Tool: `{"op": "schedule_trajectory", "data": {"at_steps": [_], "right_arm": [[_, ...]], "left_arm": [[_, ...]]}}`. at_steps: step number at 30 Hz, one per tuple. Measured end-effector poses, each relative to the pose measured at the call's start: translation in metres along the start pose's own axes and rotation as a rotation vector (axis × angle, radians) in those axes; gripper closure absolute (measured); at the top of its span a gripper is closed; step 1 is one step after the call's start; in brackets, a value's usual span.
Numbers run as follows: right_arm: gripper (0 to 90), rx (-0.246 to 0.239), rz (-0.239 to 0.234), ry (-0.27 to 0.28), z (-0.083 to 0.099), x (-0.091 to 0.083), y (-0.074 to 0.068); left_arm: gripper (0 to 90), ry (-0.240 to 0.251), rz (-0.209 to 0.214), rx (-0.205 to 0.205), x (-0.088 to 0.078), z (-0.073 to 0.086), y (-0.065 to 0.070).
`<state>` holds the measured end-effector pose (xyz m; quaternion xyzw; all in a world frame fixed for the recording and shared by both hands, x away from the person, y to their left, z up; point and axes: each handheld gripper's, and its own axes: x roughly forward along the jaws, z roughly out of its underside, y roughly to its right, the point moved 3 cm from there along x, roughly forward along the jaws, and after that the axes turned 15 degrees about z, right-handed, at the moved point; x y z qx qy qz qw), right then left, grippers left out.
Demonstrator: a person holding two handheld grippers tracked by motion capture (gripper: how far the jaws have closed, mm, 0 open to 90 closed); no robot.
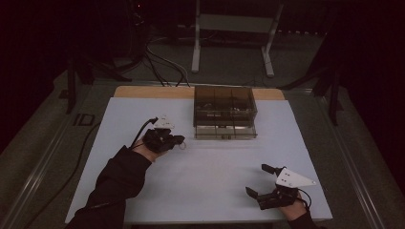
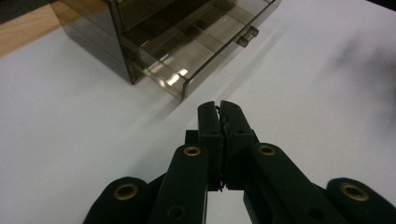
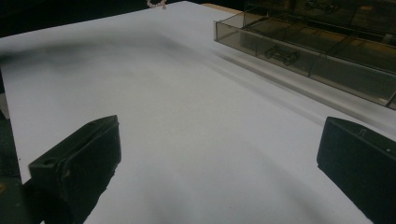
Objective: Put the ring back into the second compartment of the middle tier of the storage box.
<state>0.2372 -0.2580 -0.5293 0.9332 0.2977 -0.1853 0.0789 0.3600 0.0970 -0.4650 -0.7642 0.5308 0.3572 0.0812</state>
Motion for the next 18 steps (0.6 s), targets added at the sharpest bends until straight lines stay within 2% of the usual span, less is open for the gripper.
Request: {"op": "schedule_trajectory", "data": {"at_steps": [12, 18], "right_arm": [[0.0, -0.005, 0.0, -0.005, 0.0, 0.001, 0.0], [0.0, -0.004, 0.001, -0.004, 0.0, 0.0, 0.0]], "left_arm": [[90.0, 0.006, 0.008, 0.039, 0.005, -0.02, 0.002], [90.0, 0.019, 0.025, 0.036, 0.009, -0.028, 0.001]]}}
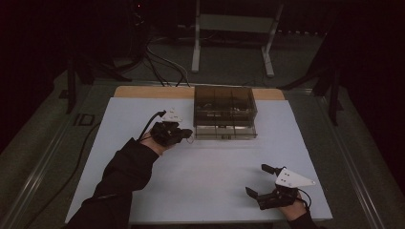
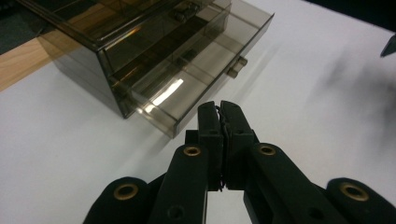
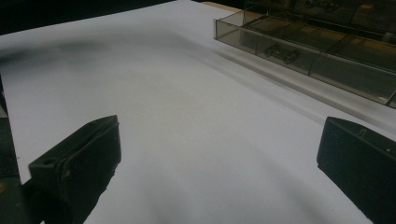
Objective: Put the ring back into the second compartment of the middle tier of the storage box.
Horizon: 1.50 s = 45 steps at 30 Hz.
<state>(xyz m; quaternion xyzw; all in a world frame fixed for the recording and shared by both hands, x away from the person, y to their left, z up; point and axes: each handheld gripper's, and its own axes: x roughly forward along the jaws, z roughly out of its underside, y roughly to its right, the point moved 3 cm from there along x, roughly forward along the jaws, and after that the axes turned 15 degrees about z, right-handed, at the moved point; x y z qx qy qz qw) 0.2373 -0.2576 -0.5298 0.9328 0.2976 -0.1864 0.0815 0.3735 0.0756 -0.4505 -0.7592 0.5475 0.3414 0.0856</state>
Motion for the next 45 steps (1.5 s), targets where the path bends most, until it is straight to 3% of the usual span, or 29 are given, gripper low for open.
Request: {"op": "schedule_trajectory", "data": {"at_steps": [22, 45], "right_arm": [[0.0, 0.005, -0.004, 0.001, 0.0, -0.001, 0.0], [0.0, 0.005, -0.007, -0.001, 0.0, -0.001, 0.0]], "left_arm": [[90.0, 0.004, 0.025, 0.047, 0.02, -0.027, 0.001], [90.0, 0.036, 0.031, 0.037, 0.035, -0.056, -0.004]]}}
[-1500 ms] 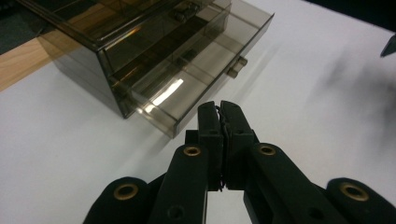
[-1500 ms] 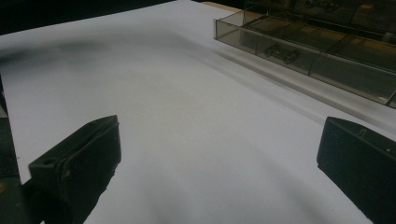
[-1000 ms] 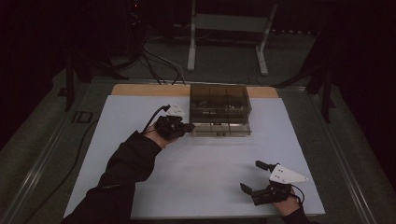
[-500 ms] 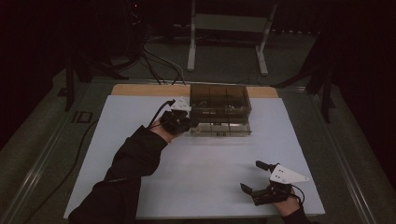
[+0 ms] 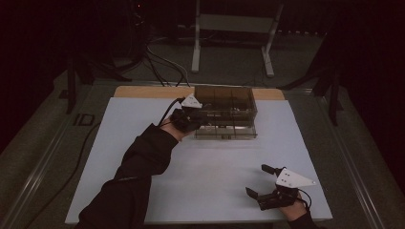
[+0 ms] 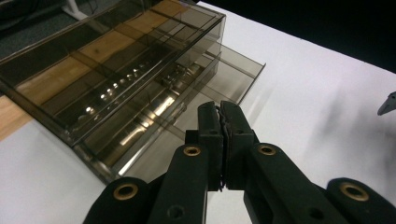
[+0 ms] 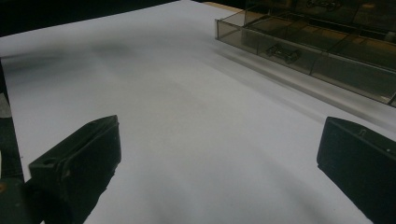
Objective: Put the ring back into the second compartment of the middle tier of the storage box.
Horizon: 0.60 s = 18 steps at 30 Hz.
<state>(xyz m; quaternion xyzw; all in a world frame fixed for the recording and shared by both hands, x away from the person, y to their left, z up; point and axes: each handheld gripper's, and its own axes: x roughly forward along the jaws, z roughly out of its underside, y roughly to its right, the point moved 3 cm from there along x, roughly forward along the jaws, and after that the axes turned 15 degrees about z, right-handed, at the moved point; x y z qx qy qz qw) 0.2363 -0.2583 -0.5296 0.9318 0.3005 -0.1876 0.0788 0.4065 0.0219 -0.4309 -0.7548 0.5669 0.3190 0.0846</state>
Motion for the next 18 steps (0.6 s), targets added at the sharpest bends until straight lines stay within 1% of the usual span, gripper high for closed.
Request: {"op": "schedule_trajectory", "data": {"at_steps": [5, 9, 13, 14, 18], "right_arm": [[0.0, 0.004, 0.002, -0.001, 0.0, 0.0, 0.001], [0.0, 0.002, 0.0, 0.0, 0.0, -0.001, 0.001], [0.0, 0.005, -0.001, 0.001, 0.0, -0.001, 0.001], [0.0, 0.004, 0.0, 0.001, 0.0, -0.001, 0.001], [0.0, 0.004, 0.001, 0.001, 0.001, -0.001, 0.001]], "left_arm": [[90.0, 0.004, 0.006, 0.001, 0.01, -0.007, 0.001], [90.0, 0.008, 0.017, -0.012, 0.017, -0.011, 0.001], [90.0, 0.006, 0.018, -0.009, 0.024, -0.014, 0.0], [90.0, 0.016, 0.02, -0.018, 0.025, -0.015, 0.0], [90.0, 0.011, 0.026, -0.024, 0.031, -0.017, 0.0]]}}
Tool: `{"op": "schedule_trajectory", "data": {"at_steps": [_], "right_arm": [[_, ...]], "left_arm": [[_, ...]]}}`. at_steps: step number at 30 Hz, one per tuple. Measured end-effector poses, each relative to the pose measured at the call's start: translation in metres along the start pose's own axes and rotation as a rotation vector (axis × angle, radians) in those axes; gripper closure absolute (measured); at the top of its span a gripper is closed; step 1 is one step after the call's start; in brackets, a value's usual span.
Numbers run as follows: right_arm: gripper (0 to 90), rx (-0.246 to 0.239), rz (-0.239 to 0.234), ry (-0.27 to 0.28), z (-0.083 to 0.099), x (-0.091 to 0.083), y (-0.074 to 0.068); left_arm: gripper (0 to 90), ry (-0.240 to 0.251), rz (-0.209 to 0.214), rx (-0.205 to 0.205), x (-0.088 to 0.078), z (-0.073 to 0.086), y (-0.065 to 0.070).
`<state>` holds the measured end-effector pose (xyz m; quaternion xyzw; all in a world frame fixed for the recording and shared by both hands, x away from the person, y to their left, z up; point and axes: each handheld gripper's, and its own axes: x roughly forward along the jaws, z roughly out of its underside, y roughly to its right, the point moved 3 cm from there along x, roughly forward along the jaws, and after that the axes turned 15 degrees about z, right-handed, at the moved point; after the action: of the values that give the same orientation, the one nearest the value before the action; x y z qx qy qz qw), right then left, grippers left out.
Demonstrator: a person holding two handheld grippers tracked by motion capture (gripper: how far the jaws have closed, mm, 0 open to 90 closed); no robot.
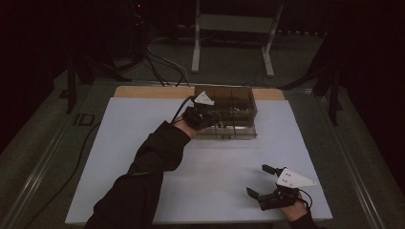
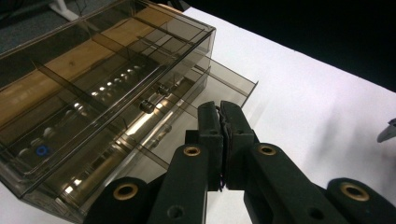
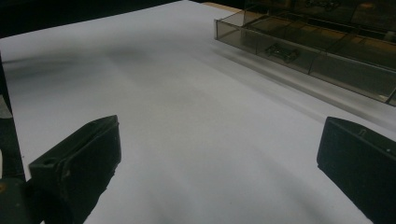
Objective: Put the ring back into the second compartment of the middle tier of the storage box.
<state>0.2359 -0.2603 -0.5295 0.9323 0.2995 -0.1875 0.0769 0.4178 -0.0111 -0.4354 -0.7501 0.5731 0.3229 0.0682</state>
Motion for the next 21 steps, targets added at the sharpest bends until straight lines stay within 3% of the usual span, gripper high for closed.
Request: {"op": "schedule_trajectory", "data": {"at_steps": [14, 21], "right_arm": [[0.0, 0.006, -0.003, 0.001, 0.0, -0.001, 0.0], [0.0, 0.007, -0.004, 0.001, 0.0, 0.0, 0.001]], "left_arm": [[90.0, -0.007, 0.0, 0.002, 0.017, -0.002, -0.005], [90.0, -0.025, -0.002, 0.004, 0.033, -0.005, -0.01]]}}
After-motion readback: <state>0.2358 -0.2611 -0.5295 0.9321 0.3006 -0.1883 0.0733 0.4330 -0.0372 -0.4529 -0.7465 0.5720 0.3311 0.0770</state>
